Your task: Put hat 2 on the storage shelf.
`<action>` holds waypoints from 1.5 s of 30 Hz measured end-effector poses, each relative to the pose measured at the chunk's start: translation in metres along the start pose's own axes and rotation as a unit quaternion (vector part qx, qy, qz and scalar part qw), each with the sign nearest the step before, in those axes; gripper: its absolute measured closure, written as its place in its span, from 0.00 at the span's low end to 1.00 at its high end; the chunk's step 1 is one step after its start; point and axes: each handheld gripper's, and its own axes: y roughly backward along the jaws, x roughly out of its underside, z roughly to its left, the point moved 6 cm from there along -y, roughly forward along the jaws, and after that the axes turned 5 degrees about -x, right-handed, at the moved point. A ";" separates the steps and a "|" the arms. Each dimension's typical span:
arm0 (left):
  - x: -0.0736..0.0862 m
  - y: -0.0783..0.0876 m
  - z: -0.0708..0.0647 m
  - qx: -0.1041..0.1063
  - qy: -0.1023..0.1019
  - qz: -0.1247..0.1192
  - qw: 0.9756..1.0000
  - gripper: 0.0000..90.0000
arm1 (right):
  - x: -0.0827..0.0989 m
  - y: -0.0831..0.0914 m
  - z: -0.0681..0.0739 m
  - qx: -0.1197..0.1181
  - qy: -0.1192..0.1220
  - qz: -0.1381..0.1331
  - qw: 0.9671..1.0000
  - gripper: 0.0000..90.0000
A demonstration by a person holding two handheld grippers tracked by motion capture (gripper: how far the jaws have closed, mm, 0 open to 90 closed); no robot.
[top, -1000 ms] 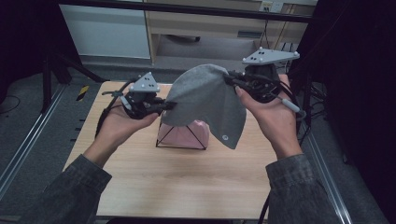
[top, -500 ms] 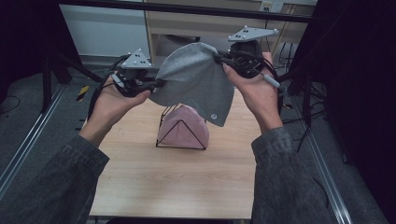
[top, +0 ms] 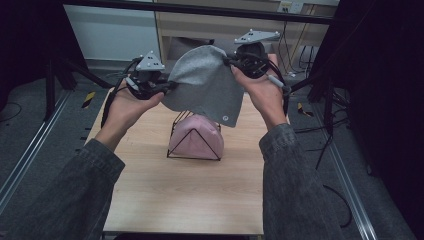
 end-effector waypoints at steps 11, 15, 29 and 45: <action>-0.006 -0.010 0.008 -0.014 0.008 -0.003 1.000 0.96 | -0.005 -0.004 -0.013 0.007 -0.006 -0.008 1.000 0.94; 0.003 -0.013 0.008 -0.014 0.005 0.005 1.000 0.96 | 0.002 -0.011 -0.011 0.003 -0.008 0.003 1.000 0.94; 0.050 -0.030 0.010 -0.015 0.036 0.023 0.999 0.96 | 0.032 -0.036 0.006 -0.013 -0.012 0.024 1.000 0.94; 0.098 -0.040 0.007 -0.012 0.054 0.042 0.998 0.96 | 0.059 -0.061 0.027 -0.034 -0.012 0.054 0.998 0.94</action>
